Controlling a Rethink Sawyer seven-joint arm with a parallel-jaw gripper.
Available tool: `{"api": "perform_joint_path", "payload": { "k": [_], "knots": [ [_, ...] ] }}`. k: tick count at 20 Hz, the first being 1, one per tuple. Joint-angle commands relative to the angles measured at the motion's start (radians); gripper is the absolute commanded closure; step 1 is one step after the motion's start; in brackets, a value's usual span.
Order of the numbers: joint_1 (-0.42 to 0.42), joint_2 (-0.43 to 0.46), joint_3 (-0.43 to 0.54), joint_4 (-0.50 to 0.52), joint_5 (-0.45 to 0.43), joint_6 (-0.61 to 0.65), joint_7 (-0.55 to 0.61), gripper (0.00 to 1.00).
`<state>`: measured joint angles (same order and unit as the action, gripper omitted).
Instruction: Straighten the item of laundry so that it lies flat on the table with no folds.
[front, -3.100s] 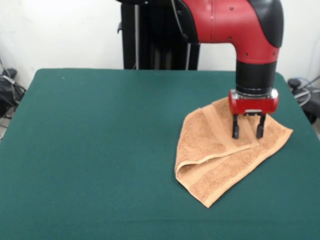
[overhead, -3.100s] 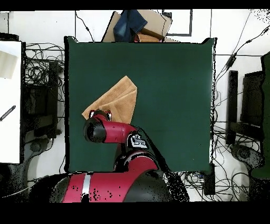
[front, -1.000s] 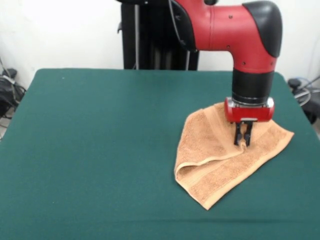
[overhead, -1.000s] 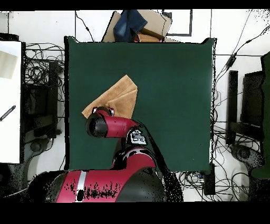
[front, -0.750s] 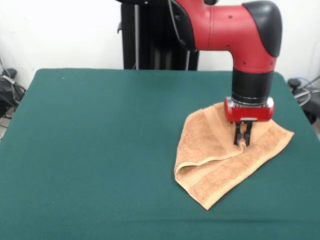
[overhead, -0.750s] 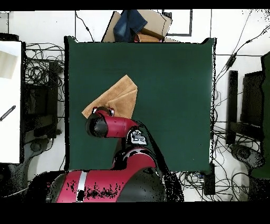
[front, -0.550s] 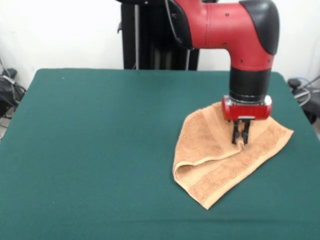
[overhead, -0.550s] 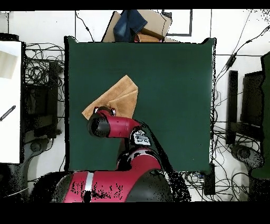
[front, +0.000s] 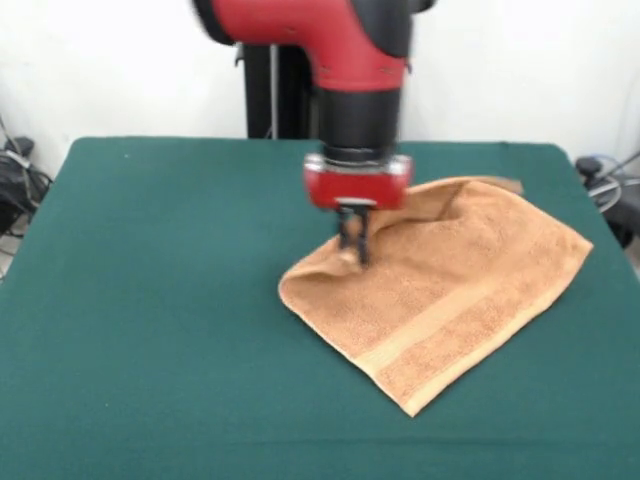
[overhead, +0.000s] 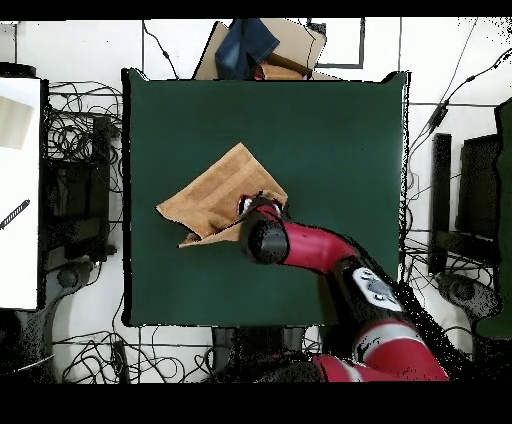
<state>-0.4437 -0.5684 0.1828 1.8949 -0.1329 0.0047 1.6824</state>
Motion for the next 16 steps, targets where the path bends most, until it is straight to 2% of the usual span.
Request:
{"api": "perform_joint_path", "payload": {
  "k": [1,7,11,16],
  "knots": [
    [-0.189,0.025,0.152,0.096,-0.156,0.077,-0.030,1.00],
    [-0.257,0.159,0.160,0.046,-0.283,0.016,-0.024,1.00],
    [-0.232,0.194,0.136,0.035,-0.326,-0.035,0.031,1.00],
    [-0.186,0.197,0.113,0.033,-0.339,-0.065,0.084,1.00]
  ]
}}
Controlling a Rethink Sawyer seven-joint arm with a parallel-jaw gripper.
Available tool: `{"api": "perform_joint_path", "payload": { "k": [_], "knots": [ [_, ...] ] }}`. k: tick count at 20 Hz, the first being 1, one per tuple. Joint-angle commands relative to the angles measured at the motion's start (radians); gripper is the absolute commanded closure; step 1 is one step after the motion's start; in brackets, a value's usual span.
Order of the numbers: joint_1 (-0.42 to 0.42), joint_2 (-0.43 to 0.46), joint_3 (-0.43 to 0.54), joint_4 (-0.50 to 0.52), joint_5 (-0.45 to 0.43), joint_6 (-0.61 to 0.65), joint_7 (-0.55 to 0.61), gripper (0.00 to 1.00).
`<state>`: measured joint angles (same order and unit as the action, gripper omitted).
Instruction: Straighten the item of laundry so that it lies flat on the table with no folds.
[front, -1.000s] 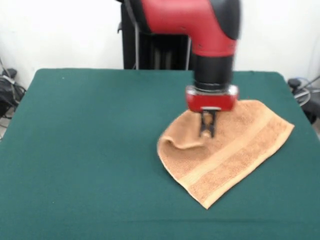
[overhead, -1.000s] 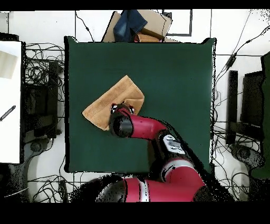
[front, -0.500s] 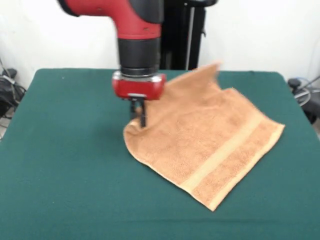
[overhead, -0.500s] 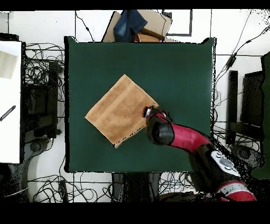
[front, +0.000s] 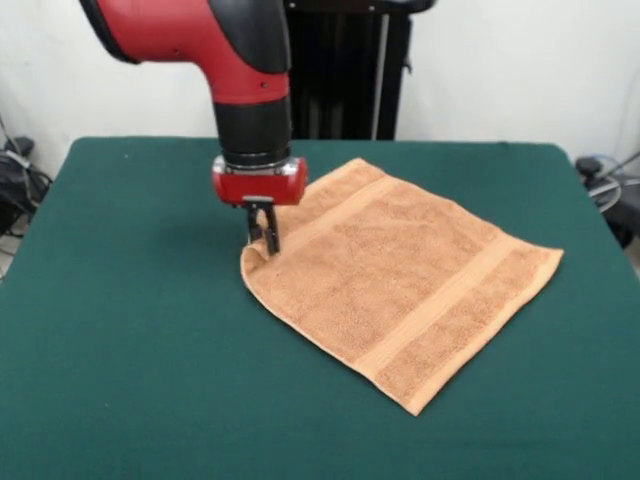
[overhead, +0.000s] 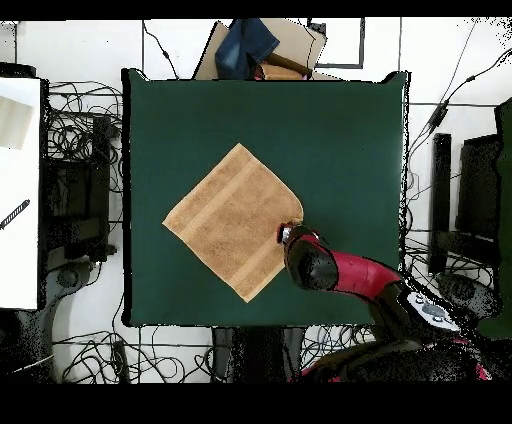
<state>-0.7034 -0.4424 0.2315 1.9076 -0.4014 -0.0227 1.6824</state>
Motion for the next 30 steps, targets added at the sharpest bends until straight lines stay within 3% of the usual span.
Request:
{"api": "perform_joint_path", "payload": {
  "k": [1,2,3,7,15,26,30],
  "knots": [
    [0.087,0.071,0.053,0.018,-0.073,-0.058,0.091,1.00],
    [0.100,0.070,0.042,0.015,-0.075,-0.079,0.097,1.00],
    [0.113,0.070,0.031,0.012,-0.077,-0.099,0.104,0.00],
    [0.115,0.062,0.047,0.010,-0.072,-0.078,0.100,0.00],
    [0.132,-0.040,0.052,0.066,-0.041,-0.011,0.122,0.00],
    [0.143,-0.081,0.063,0.076,-0.004,0.033,0.129,0.00],
    [0.247,-0.088,-0.034,0.016,0.023,0.085,0.127,0.00]
  ]
}}
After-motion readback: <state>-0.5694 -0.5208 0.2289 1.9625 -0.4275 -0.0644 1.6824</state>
